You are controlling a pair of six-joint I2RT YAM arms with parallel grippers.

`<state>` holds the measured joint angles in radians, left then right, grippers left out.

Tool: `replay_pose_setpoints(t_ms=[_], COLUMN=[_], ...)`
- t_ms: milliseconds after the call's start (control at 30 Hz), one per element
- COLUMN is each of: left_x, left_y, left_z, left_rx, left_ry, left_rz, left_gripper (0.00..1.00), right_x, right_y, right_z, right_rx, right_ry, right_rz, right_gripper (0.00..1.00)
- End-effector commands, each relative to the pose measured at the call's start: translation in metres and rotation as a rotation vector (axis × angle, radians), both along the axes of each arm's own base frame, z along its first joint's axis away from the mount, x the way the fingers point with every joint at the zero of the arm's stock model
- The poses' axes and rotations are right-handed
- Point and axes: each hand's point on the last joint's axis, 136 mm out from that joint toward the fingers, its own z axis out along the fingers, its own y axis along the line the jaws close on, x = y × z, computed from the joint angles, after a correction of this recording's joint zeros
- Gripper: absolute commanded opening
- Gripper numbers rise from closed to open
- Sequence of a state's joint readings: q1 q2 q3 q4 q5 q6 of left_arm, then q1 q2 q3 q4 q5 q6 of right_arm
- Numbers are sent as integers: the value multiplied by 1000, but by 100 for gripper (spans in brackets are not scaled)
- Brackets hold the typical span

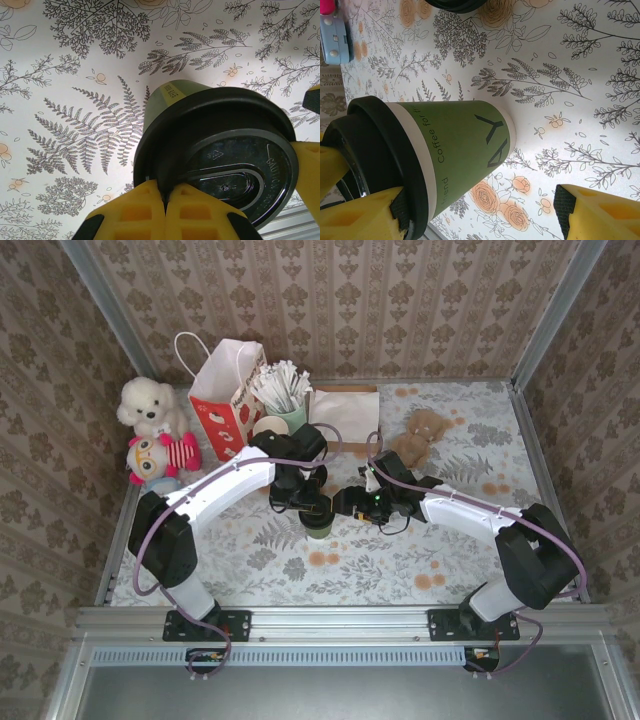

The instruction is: Pack the takeout coffee

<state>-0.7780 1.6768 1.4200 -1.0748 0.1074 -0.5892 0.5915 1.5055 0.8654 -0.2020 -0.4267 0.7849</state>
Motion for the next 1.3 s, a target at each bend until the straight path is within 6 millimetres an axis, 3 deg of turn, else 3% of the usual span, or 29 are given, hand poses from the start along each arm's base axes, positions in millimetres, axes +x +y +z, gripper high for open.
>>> replay_pose_setpoints(t_ms=[0, 467, 533, 733, 1067, 1167, 1267], left_x=[-25, -50, -48, -26, -6, -4, -2], left_y=[7, 13, 11, 1, -7, -8, -12], left_z=[-43, -94, -91, -57, -18, -13, -11], left_rx=[79, 94, 91, 69, 63, 60, 51], left_ry=[143, 246, 232, 129, 38, 24, 19], left_rz=[-47, -19, -22, -58, -123, -132, -146], left_gripper=[0, 0, 0, 0, 0, 0, 0], right_x=[-20, -43, -40, -25, 2, 12, 22], right_y=[-29, -48, -47, -36, -12, -12, -15], right_z=[-44, -70, -65, -36, 45, 53, 47], right_rx=[-165, -223, -214, -143, 118, 163, 171], right_ry=[131, 208, 194, 105, -82, -91, -67], right_rz=[-33, -40, -43, -56, -59, -70, -83], right_gripper=[78, 78, 78, 78, 81, 82, 80])
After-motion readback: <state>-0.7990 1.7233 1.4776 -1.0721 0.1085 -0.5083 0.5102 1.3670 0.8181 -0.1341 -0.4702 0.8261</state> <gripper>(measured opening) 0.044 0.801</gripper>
